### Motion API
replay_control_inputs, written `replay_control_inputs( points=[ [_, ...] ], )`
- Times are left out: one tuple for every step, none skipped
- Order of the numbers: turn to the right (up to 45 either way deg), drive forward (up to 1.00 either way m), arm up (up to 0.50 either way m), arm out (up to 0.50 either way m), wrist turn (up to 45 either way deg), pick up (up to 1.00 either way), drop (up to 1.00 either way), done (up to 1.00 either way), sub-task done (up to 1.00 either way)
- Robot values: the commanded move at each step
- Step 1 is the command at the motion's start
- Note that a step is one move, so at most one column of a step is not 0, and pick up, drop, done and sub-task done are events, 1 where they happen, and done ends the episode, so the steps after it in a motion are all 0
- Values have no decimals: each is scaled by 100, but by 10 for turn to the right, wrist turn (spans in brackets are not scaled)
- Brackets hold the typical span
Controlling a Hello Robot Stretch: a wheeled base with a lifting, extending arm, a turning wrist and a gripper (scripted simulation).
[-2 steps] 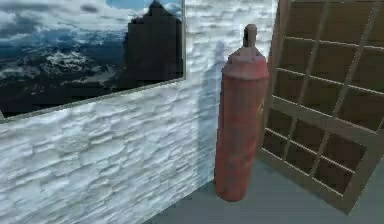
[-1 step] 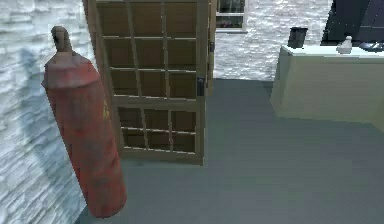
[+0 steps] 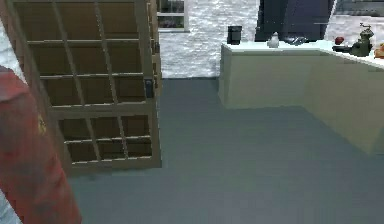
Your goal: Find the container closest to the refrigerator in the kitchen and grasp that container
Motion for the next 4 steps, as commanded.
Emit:
replay_control_inputs(
  points=[
    [0,100,0,0,0,0,0,0,0],
    [30,0,0,0,0,0,0,0,0],
    [0,100,0,0,0,0,0,0,0],
    [0,100,0,0,0,0,0,0,0]
  ],
)
